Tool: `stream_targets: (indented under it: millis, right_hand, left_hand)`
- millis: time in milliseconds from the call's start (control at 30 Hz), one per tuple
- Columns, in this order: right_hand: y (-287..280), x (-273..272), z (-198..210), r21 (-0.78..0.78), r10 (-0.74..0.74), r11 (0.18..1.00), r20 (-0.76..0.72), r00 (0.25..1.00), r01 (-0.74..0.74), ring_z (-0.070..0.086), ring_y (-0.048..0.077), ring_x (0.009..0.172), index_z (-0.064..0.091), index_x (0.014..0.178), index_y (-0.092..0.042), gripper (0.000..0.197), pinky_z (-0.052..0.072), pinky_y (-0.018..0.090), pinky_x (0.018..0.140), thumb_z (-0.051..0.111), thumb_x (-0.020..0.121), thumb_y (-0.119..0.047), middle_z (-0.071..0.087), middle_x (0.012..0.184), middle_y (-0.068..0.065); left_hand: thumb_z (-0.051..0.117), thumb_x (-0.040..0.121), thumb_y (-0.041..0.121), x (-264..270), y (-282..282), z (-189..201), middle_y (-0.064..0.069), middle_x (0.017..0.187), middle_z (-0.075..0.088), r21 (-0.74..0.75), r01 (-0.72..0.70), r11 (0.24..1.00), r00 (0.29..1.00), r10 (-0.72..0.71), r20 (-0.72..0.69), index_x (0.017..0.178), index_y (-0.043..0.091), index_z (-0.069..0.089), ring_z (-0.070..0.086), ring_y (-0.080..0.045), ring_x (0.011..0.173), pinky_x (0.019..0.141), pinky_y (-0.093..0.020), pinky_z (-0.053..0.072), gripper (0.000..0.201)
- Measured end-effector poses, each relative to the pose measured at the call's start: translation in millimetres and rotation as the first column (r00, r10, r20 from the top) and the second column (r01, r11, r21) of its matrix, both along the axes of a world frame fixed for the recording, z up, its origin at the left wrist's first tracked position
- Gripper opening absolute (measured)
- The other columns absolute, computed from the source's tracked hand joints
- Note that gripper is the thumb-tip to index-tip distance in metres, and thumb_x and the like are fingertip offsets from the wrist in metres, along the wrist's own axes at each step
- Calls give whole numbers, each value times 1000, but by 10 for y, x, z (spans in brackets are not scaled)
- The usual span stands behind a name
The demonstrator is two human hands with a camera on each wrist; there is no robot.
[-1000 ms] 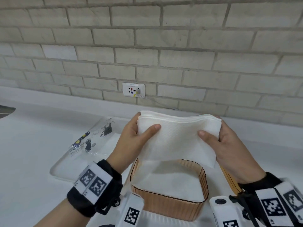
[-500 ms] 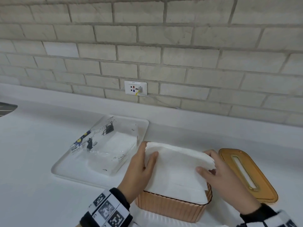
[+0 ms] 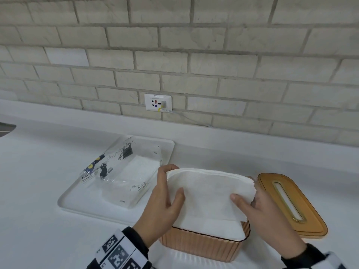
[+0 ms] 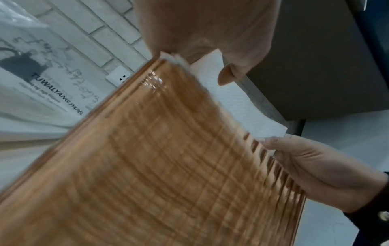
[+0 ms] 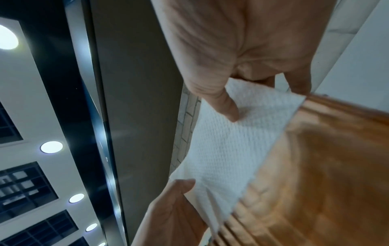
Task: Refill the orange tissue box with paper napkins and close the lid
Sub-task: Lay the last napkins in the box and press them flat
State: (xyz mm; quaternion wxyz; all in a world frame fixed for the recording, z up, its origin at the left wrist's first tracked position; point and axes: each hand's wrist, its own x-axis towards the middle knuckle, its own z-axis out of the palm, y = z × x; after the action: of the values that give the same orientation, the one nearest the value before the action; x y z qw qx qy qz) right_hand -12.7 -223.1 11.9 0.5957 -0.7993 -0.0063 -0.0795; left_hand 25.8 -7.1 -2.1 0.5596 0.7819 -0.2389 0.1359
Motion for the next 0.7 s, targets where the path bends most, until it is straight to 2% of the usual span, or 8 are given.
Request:
stream_targets:
  millis: [100,233,300,333,400,467,600,700]
  right_hand:
    - [13,14,127,39,-10,999,79,997,7,67,2,89,58,105,-21,21,52,14,74,61,85,-14,71,98,-11]
    - [-9,-6,176,115,25,993,40,999,-29,69,6,76,56,99,-15,27,52,16,62,69,77,-9,72,85,-3]
    - [-15,-12,97,128,32,992,-53,998,-25,66,6,64,55,94,-13,25,48,14,54,70,77,-4,68,74,-3]
    - [-14,-10,59,114,26,993,-83,996,-16,64,6,62,56,92,-12,22,47,15,54,70,77,-3,66,72,-4]
    - [-7,18,11,79,14,997,-108,994,-5,64,11,69,57,90,-13,18,48,17,61,70,79,-5,66,75,-3]
    - [17,47,29,104,-1,995,-118,993,13,68,14,81,59,96,-13,17,51,19,69,66,82,-6,72,85,0]
    - [17,95,150,56,-24,998,-110,994,31,68,8,95,61,113,-18,28,52,30,88,63,86,-13,72,103,-5]
    - [-24,96,190,50,-54,997,-143,988,62,66,14,97,55,117,-21,34,52,40,91,64,85,-10,69,108,-2]
  left_hand:
    - [44,80,39,6,-32,139,22,96,53,-94,27,995,997,-21,68,103,60,32,47,-35,67,55,-43,44,33]
    - [47,76,33,50,10,128,21,104,51,-148,11,989,999,-4,48,112,56,32,54,-25,84,68,-38,49,46]
    - [48,75,34,56,46,41,7,99,52,-72,1,997,999,-5,-53,115,54,28,51,-29,66,57,-32,43,50]
    - [49,76,32,56,50,11,3,92,49,-15,-2,1000,996,0,-88,116,54,25,46,-23,54,53,-22,38,51]
    - [49,80,20,56,32,-13,6,84,43,81,-3,997,995,11,-99,119,48,24,36,-6,40,50,-11,32,54]
    - [47,84,14,60,0,34,10,94,46,87,3,996,995,6,-100,120,41,26,33,-7,37,49,-9,32,50]
    - [44,93,-1,130,-5,178,7,69,42,24,-34,999,995,36,-96,122,39,29,33,-7,44,51,-19,34,52]
    - [45,93,-2,250,45,271,7,72,54,80,-7,997,978,24,-207,132,33,25,42,-2,45,50,-13,36,56]
